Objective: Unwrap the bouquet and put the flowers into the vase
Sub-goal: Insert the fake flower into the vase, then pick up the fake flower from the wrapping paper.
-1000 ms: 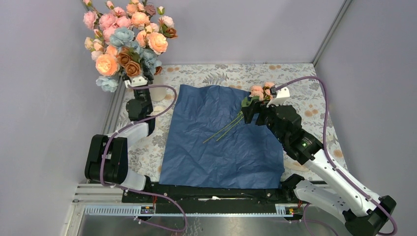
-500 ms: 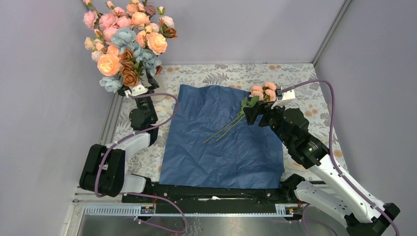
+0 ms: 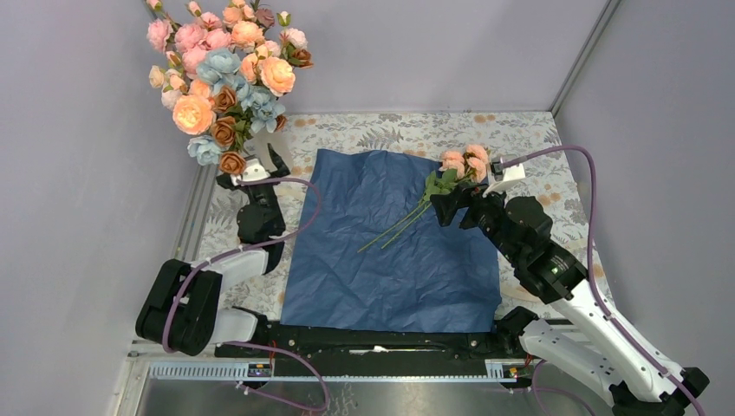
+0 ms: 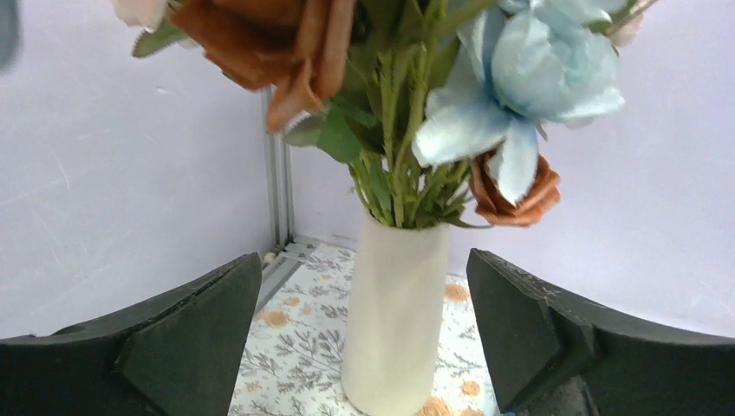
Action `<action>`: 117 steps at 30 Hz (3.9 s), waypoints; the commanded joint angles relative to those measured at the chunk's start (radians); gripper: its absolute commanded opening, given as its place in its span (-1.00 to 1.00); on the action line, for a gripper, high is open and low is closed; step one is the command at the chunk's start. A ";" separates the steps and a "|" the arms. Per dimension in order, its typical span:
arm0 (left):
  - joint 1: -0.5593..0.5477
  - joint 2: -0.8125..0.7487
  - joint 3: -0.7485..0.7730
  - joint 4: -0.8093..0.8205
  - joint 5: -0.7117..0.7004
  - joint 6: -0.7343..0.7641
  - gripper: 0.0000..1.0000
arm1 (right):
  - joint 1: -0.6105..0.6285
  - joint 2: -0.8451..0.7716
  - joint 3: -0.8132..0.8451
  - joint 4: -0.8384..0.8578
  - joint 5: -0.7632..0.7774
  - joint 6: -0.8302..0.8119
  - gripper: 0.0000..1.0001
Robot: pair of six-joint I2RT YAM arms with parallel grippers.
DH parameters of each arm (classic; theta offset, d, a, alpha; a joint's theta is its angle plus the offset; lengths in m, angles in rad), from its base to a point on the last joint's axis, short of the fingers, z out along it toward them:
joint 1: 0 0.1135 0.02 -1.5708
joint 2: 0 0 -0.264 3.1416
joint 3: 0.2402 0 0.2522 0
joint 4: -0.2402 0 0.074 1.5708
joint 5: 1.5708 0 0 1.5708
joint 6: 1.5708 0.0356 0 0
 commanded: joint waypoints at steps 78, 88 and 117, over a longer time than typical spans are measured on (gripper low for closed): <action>-0.037 -0.441 0.456 -1.744 0.973 -0.385 0.98 | -0.357 1.047 0.062 0.373 -0.028 0.576 -0.10; -0.038 -0.454 0.447 -1.734 0.989 -0.386 0.98 | -0.359 1.095 0.108 0.375 -0.037 0.576 -0.35; -0.038 -0.498 0.415 -1.706 1.026 -0.370 0.98 | -0.368 0.667 -0.177 0.410 0.162 0.503 -1.00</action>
